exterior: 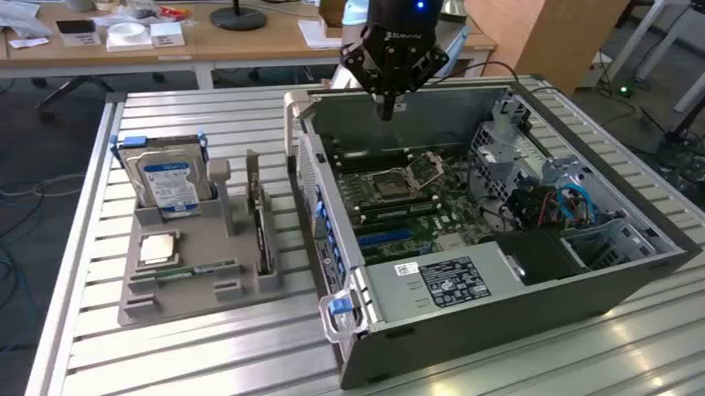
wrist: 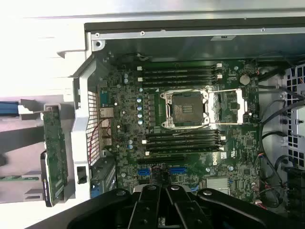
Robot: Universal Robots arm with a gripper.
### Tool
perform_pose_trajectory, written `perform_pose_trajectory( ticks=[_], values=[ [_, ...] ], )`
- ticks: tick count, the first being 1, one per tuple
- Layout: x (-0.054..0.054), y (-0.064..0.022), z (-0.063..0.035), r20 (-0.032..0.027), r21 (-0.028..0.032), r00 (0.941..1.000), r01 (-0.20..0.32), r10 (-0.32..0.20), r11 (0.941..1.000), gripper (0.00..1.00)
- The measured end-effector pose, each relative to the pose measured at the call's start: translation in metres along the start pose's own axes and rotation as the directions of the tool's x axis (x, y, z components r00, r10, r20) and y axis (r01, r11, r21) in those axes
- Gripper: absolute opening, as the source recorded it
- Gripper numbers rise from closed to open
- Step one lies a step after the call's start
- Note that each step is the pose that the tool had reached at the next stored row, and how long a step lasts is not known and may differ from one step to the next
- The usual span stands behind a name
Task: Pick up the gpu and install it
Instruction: 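Reach for the gpu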
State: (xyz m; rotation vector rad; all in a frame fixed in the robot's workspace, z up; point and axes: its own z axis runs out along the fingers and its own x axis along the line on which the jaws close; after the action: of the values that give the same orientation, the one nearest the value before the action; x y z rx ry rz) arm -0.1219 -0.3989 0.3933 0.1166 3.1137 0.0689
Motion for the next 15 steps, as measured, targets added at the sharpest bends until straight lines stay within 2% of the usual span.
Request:
perform_pose_trajectory(
  ticks=[8, 15],
  values=[
    [0.0005, 0.0, 0.0, 0.0001, 0.0, 1.0, 0.0, 0.0, 1.0, 0.11],
    [0.0053, -0.0004, 0.0, 0.0, 0.0, 1.0, 0.0, 0.0, 1.0, 0.11]
  ],
)
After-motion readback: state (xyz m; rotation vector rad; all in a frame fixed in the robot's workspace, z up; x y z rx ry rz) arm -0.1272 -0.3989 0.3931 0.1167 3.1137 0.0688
